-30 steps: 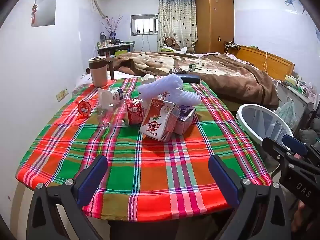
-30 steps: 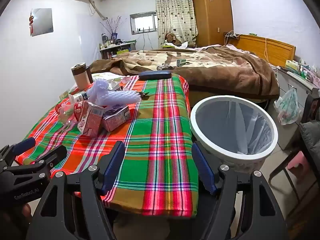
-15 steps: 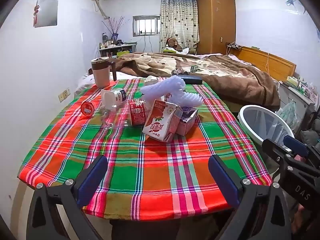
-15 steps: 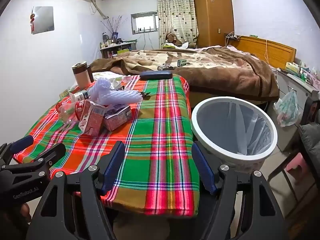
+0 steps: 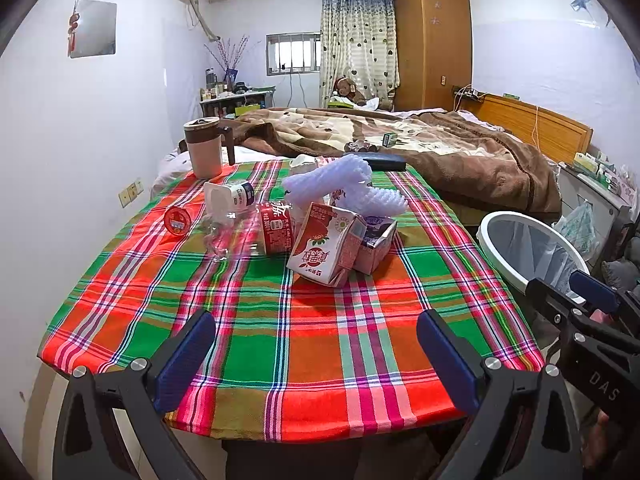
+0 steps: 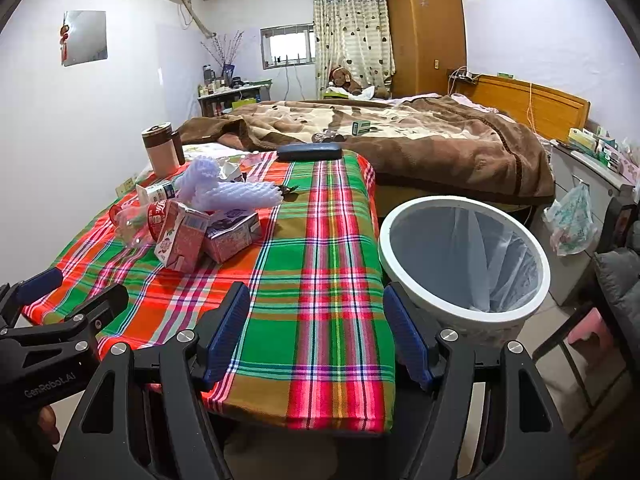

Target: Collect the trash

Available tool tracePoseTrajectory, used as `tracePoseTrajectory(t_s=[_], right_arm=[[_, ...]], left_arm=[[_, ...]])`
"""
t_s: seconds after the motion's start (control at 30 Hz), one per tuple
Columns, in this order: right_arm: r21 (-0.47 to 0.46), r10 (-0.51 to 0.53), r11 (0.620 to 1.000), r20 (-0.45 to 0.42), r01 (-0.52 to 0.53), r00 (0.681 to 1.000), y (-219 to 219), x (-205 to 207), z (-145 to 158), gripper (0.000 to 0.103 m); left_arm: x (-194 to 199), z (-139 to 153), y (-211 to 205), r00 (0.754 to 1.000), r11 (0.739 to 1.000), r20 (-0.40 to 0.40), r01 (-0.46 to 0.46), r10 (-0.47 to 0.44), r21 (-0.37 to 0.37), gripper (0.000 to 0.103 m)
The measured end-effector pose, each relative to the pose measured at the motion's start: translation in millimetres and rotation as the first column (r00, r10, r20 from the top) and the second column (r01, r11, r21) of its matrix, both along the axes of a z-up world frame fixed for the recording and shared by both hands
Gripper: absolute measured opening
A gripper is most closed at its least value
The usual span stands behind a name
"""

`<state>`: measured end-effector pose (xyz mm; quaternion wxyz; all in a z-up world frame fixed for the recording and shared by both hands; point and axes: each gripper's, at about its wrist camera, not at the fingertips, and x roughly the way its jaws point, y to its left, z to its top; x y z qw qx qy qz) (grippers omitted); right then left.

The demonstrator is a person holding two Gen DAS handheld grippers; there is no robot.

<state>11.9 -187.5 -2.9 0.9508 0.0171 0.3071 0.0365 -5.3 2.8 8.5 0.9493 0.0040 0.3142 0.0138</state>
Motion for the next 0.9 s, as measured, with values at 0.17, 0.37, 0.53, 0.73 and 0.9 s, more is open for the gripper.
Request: tracePoseTrajectory(t_s=[0.17,0.37,0.53,0.73,0.9], right_arm=[[-0.003,0.001,1.000,0.003,-0.001,1.000,0.0,-0.4,1.1,0.071],[-0.005,0.002,1.000,0.003,-0.002,1.000,0.8,-0.8,1.0,0.071],[-0.007,0.004,1.000,0.005,-0.004,1.000,0.8,-2.2,1.5,0.071],[-0.009,0.004,1.000,0.006,-0.004,1.000,2.3,-1.6,1.6,0.071],[-0.008,0.004,1.000,0.006,-0.003,1.000,2.5,-1.6,1.8,0.071]], left_arm=[[1.0,0.2,1.0,1.000,1.000,0.000,-0.002,0.002,-0.002,0.102],[0.7,0.2,2.3,1.000,1.000,-0.003,-0.004,0.004,-0.001,0.102],[0.8,-0.5,2.8,1.000,1.000,-0.001,-0.007,0.007,-0.001,0.102],[0.4,-1.2,3.1,1.000,1.000,0.001,-0.006,0.006,0.000,0.102],[0.5,-1.7,2.5,1.000,1.000,-0.001,-0.006,0.006,-0.001,0.102]])
